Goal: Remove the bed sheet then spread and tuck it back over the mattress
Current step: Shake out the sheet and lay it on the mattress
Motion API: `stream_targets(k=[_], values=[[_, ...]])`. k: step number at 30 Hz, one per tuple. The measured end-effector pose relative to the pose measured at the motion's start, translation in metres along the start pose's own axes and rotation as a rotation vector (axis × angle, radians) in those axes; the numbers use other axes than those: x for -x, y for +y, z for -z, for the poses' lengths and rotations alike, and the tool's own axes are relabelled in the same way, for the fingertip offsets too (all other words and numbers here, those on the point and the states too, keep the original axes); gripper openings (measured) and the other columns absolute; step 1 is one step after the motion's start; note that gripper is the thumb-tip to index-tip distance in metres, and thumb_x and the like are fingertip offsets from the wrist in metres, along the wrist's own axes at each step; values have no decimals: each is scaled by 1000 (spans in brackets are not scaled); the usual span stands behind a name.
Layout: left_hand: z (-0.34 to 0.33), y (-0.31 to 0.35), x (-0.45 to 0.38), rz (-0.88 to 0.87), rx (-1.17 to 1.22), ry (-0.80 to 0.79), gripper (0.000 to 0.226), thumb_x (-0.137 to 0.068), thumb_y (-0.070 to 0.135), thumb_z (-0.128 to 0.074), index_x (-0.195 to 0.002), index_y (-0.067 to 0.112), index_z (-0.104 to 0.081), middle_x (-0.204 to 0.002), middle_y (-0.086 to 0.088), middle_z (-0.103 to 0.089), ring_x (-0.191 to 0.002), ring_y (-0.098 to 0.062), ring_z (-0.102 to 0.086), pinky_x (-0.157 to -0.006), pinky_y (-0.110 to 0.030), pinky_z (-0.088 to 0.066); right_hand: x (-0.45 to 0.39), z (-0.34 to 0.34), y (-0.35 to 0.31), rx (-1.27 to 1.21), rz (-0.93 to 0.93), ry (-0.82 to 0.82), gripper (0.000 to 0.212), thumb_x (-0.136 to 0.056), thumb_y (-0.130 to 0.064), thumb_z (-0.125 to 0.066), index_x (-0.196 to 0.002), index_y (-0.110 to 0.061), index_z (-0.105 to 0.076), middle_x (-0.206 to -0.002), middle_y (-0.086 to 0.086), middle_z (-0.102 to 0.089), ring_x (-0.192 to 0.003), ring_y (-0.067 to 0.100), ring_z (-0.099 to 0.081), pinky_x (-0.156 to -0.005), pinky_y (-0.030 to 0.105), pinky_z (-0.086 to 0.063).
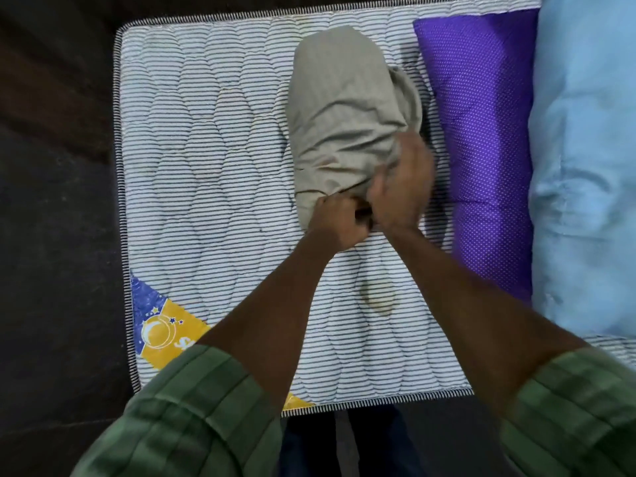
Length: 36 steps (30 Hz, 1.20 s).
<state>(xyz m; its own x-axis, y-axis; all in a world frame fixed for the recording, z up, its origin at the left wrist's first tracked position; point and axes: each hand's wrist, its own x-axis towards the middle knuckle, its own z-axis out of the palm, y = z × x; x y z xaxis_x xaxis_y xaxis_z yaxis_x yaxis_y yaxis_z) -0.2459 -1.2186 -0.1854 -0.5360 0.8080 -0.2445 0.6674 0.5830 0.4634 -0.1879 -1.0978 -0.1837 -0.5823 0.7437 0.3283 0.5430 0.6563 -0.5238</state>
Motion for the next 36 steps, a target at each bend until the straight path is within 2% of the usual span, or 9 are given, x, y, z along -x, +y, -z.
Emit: stream_targets(k=[4, 9, 10, 14, 18, 22, 28, 33, 36], values=[[-11, -14, 5, -174, 43, -78, 48, -74, 42, -55, -100, 10, -80, -92, -17, -77, -83, -41, -72, -73, -43, -59, -13, -17, -16, 55, 558, -627, 57, -94, -36, -42, -146, -20, -55, -160, 10, -43, -147, 35, -37, -119, 52, -31], [6, -17, -8, 32, 188, -283, 43, -70, 49, -55, -99, 31, -82, -98, 5, -79, -94, -20, -74, -84, -30, -57, -50, -34, 19, 338, -267, -708, 79, -95, -43, -52, -162, -14, -23, -169, 18, -16, -155, 35, -18, -126, 44, -17], [10, -16, -12, 80, 162, -256, 43, -71, 48, -55, -99, 30, -81, -97, 3, -78, -94, -23, -73, -80, -30, -56, -53, -36, 16, 373, -225, -641, 79, -93, -43, -51, -161, -12, -25, -168, 19, -18, -155, 37, -18, -126, 47, -16], [13, -9, -16, 333, -47, 213, 29, -68, 30, -69, -95, 19, -73, -99, -6, -70, -94, -33, -63, -73, -38, -51, -56, -54, -16, 190, 592, -610, 66, -94, -40, -48, -154, -13, -43, -165, 16, -31, -151, 39, -30, -122, 53, -25], [-10, -13, -12, 301, -118, 71, 33, -68, 31, -80, -100, 29, -73, -107, 0, -69, -103, -30, -58, -86, -41, -44, -87, -87, -11, 287, 882, -902, 65, -99, -51, -25, -160, -30, -31, -171, 3, -17, -157, 28, -17, -125, 52, -16], [-28, -19, -16, 204, -29, 10, 17, -69, 32, -78, -86, 32, -74, -85, 6, -74, -83, -21, -67, -78, -35, -47, -121, -111, 6, 463, 588, -946, 75, -98, -70, -19, -163, -39, 3, -172, -11, 2, -159, 19, 2, -122, 62, 4], [-48, -21, 11, 32, 20, -49, 36, -86, 55, -54, -80, 25, -73, -67, 1, -71, -63, -24, -70, -58, -23, -44, -108, -123, 4, 232, 179, -775, 77, -98, -67, -26, -164, -32, -5, -173, -4, 1, -159, 22, -1, -124, 59, 1], [-18, -11, -3, 680, 400, 368, 46, -90, 61, -58, -78, 18, -67, -66, 1, -67, -66, -22, -65, -56, -29, -40, -59, -97, 61, 244, 17, -650, 67, -104, -57, -17, -165, -29, -9, -173, 0, -2, -159, 27, -2, -125, 60, -6], [-4, -16, -28, 836, 271, 595, 49, -72, 64, -75, -94, 24, -58, -94, 2, -65, -92, -24, -62, -75, -36, -46, -12, -79, 88, 299, -220, -576, 73, -102, -65, -24, -164, -28, -13, -172, 6, -7, -158, 32, -9, -121, 62, -12]])
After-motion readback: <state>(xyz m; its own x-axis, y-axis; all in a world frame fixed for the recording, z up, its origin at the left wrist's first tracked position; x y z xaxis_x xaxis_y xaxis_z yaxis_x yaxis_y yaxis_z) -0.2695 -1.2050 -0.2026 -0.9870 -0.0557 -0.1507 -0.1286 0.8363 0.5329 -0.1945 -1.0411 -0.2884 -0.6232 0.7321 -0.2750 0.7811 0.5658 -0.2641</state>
